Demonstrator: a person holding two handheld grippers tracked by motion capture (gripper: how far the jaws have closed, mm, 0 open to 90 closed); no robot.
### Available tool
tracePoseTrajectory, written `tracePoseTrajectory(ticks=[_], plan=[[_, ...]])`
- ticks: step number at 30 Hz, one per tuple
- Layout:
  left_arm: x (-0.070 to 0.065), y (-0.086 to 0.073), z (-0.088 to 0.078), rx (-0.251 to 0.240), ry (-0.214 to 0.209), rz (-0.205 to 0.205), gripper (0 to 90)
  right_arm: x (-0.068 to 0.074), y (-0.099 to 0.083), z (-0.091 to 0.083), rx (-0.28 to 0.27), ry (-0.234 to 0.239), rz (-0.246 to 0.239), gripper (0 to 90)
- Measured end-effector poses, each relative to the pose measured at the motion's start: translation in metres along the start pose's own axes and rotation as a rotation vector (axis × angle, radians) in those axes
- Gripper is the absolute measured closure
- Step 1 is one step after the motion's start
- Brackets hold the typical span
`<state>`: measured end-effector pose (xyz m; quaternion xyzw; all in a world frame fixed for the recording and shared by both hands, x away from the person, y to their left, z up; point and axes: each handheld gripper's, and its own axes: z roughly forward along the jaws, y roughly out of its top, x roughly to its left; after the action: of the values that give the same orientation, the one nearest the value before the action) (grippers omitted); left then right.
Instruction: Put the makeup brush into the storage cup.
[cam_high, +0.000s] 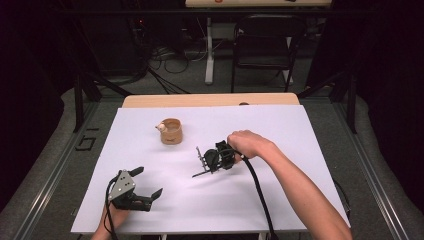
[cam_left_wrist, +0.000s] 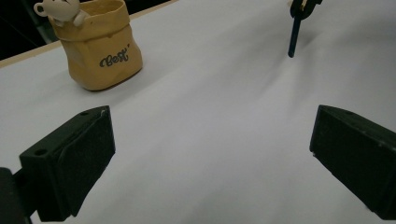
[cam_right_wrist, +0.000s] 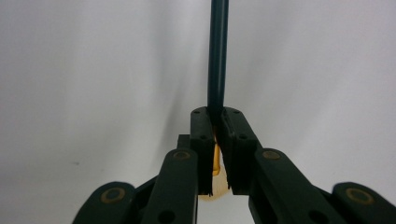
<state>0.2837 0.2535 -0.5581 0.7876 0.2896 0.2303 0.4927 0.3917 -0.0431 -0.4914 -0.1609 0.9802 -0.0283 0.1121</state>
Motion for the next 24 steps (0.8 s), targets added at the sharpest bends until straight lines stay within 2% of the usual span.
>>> tracePoseTrajectory(ticks=[8,12,24], plan=[[0.0,0.0,0.001,0.015,-0.006,-0.006,0.1,-0.003,0.017,0.005,0.019,-0.006,-0.026,83.9],[-0.001,0.0,0.002,0.024,-0.014,-0.005,0.1,-0.005,0.023,0.003,0.012,-0.03,-0.024,83.8],[-0.002,0.001,0.003,0.046,-0.02,-0.008,0.1,-0.008,0.036,0.001,0.01,-0.041,-0.04,83.8]])
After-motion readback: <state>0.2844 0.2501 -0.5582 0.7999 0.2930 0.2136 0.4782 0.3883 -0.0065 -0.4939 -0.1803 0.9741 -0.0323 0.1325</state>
